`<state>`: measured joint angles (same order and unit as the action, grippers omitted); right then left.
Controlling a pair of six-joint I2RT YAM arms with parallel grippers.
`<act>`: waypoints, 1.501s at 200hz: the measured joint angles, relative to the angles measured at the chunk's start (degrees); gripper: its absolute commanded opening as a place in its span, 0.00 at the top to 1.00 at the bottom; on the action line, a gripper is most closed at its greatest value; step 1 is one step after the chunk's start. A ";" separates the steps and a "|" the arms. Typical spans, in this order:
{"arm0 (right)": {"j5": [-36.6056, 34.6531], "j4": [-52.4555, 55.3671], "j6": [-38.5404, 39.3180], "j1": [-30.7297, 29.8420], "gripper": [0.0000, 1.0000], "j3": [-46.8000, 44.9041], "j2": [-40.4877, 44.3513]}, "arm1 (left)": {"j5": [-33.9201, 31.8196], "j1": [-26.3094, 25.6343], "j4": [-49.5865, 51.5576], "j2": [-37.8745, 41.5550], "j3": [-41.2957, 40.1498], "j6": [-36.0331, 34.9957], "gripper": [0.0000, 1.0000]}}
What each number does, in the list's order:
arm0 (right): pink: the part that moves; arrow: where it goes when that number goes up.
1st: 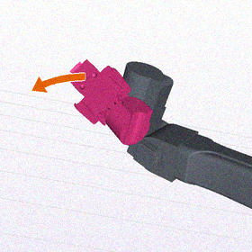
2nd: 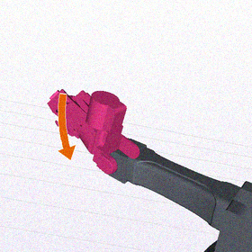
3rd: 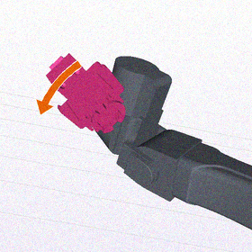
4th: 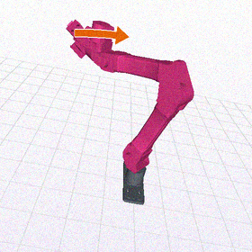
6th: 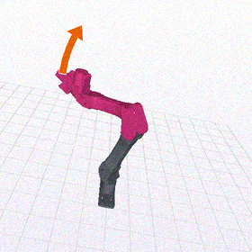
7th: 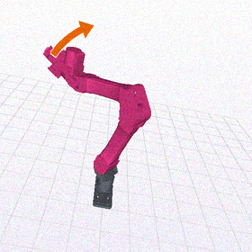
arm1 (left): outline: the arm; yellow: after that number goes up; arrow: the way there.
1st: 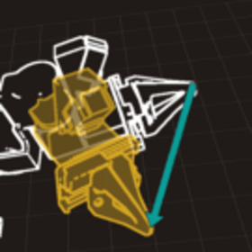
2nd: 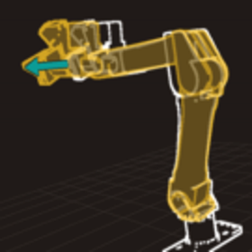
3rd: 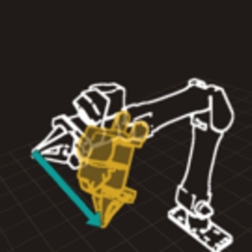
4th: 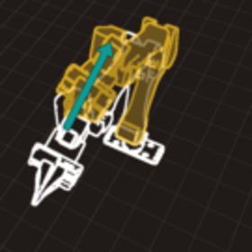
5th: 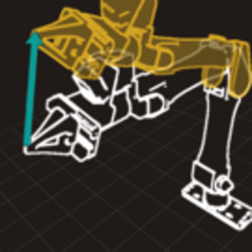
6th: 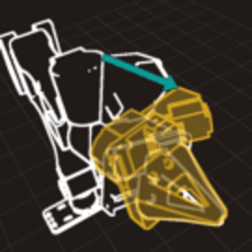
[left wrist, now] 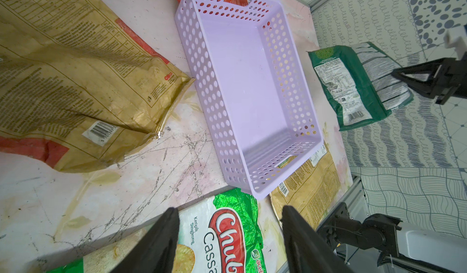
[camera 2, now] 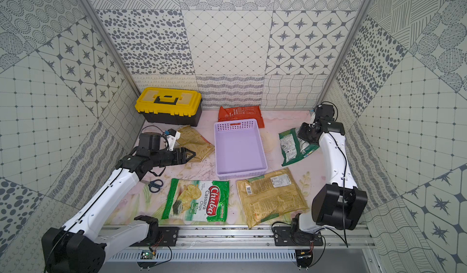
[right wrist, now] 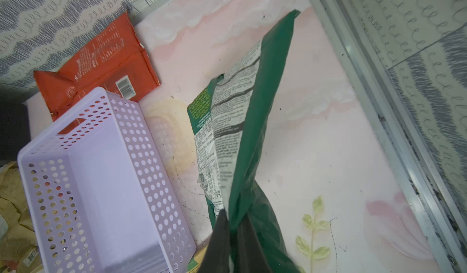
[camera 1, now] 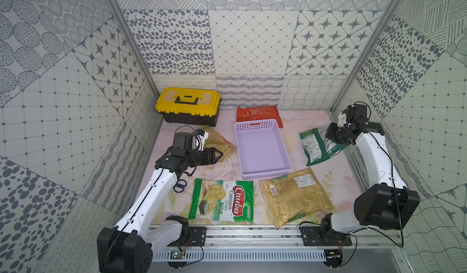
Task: Put the potato chips into the basket
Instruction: Pick up the potato chip from the center of the board, then place the potato chip in the basket.
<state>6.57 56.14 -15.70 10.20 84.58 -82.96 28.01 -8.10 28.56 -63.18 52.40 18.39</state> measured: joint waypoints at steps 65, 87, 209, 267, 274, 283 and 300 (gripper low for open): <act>-4.81 3.48 -4.96 -15.50 1.00 10.71 5.35 | -0.90 0.00 -2.21 -0.68 -1.46 -0.61 0.31; -6.43 3.13 -7.32 -22.32 1.00 13.64 5.07 | -1.29 0.00 -2.73 -0.74 -2.32 -0.83 0.31; -5.49 -17.79 -22.51 -35.98 1.00 1.38 -5.03 | -3.26 -0.02 -5.09 2.97 -4.63 -2.12 0.31; -5.03 -21.59 -24.72 -39.41 1.00 -2.58 -5.38 | -3.80 0.00 -5.11 3.74 -4.68 -2.12 0.31; -4.70 -22.18 -24.87 -39.74 1.00 -2.80 -5.38 | -3.80 0.00 -5.11 3.78 -4.68 -2.10 0.31; -4.11 -23.08 -25.07 -40.13 1.00 -3.08 -5.42 | -3.80 0.00 -5.11 3.80 -4.68 -2.10 0.31; -2.86 -24.70 -25.49 -40.57 1.00 -3.13 -6.12 | -3.85 0.00 -5.11 3.82 -4.70 -2.10 0.31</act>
<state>3.70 31.44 -41.19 -30.37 81.45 -89.08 24.16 -8.10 23.44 -59.35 47.70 16.29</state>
